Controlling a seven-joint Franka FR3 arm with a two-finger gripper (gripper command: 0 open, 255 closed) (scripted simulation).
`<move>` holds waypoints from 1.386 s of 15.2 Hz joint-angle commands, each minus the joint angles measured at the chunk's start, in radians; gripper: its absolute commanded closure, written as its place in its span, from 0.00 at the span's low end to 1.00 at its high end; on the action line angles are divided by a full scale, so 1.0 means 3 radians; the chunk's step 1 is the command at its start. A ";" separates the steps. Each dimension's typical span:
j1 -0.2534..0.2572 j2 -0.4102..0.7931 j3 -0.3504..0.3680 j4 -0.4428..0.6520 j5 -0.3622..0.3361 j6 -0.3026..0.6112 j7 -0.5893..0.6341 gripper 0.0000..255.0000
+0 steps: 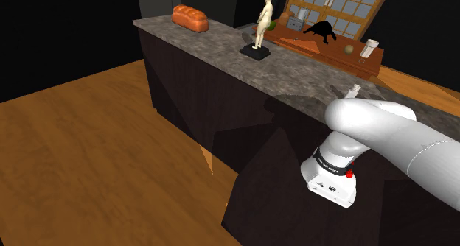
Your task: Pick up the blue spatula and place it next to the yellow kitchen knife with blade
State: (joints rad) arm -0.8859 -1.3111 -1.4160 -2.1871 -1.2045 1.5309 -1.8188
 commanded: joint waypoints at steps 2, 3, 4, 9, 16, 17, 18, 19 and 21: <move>0.0001 0.0000 -0.0001 0.0000 -0.0001 0.0001 0.0000 1.00; 0.0001 0.0000 -0.0001 0.0000 -0.0001 0.0001 0.0000 1.00; 0.0001 0.0000 -0.0001 0.0000 -0.0001 0.0001 0.0000 0.00; 0.0001 0.0000 -0.0001 0.0000 -0.0001 0.0001 0.0000 0.00; 0.0055 0.0127 0.0285 0.0215 0.0257 -0.0226 -0.0054 0.00; 0.0055 0.0127 0.0285 0.0215 0.0257 -0.0226 -0.0054 0.00; 0.0055 0.0127 0.0285 0.0215 0.0257 -0.0226 -0.0054 0.00; 0.0055 0.0127 0.0285 0.0215 0.0257 -0.0226 -0.0054 0.00; 0.0055 0.0127 0.0284 0.0215 0.0257 -0.0226 -0.0054 0.00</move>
